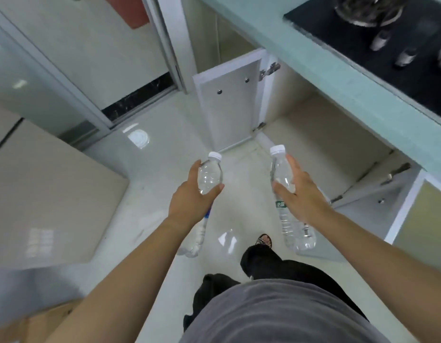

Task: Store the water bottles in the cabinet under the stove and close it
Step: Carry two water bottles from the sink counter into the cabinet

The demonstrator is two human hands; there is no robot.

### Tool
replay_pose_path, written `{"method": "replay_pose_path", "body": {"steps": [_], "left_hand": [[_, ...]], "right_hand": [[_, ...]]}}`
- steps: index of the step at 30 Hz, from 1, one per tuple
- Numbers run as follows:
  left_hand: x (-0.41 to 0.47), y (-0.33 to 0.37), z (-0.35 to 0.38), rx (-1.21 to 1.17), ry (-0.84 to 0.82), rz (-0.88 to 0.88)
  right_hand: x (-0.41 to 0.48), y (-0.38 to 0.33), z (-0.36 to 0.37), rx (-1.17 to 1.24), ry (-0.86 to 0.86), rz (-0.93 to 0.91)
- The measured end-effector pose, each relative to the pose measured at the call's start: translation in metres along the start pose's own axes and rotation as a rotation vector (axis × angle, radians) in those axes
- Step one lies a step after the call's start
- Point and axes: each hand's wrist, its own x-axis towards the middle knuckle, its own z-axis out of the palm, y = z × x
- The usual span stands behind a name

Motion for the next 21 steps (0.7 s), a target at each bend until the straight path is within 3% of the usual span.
{"method": "replay_pose_path", "body": {"steps": [9, 21], "left_hand": [[0.103, 0.096, 0.025, -0.059, -0.24, 0.145], [0.285, 0.141, 0.047, 0.03, -0.425, 0.409]], "right_hand": [[0.057, 0.047, -0.074, 0.087, 0.169, 0.155], [0.166, 0.051, -0.071, -0.005, 0.102, 0.399]]}}
